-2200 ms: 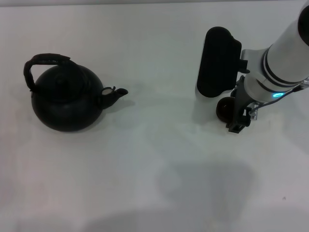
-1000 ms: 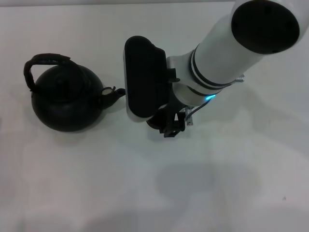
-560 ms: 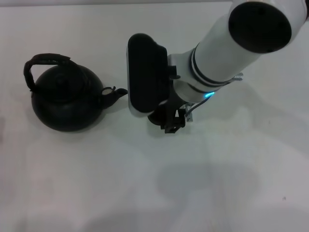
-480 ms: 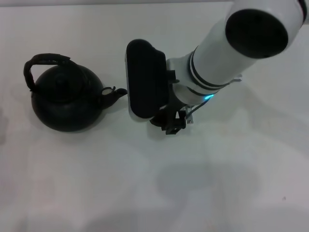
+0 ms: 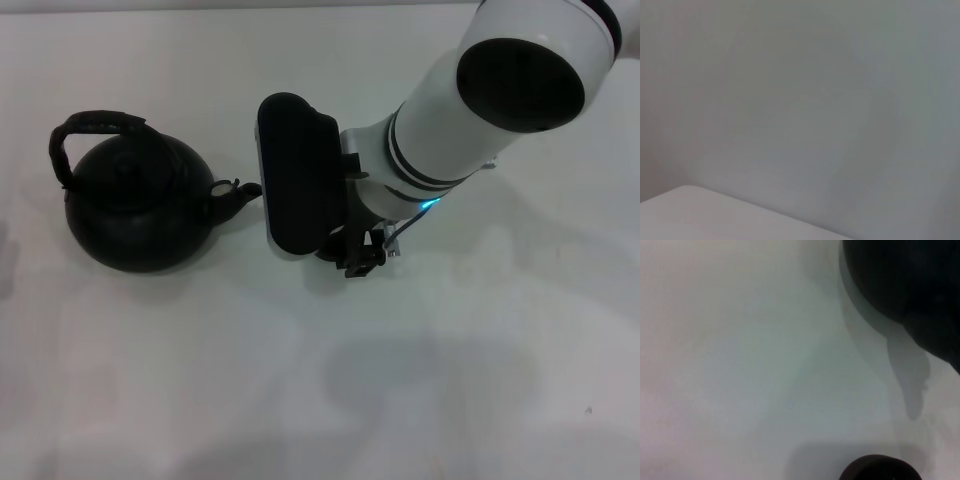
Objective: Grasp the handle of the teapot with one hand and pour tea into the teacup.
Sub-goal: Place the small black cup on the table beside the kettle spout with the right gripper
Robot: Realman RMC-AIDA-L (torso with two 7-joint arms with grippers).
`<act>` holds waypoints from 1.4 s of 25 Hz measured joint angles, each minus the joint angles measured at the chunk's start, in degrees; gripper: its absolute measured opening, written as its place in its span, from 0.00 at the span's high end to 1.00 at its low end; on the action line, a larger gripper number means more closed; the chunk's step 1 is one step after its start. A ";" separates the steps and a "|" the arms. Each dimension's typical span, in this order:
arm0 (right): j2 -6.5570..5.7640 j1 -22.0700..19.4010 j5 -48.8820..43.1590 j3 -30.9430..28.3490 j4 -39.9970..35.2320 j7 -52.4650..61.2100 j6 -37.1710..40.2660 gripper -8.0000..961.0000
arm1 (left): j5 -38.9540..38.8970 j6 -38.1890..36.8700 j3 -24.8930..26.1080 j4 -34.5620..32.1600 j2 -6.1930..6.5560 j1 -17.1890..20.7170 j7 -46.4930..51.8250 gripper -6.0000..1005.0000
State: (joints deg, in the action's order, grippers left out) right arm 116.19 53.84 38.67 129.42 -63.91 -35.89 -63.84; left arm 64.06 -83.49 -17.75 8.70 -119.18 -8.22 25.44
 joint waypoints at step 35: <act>0.00 -0.18 0.11 0.86 0.98 1.04 -1.02 0.13 | 0.06 -2.62 0.15 0.03 0.09 0.73 0.27 0.26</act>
State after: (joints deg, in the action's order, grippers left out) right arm 116.19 53.66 38.78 130.28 -62.93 -34.85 -64.86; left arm 64.12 -86.11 -17.60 8.73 -119.09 -7.49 25.71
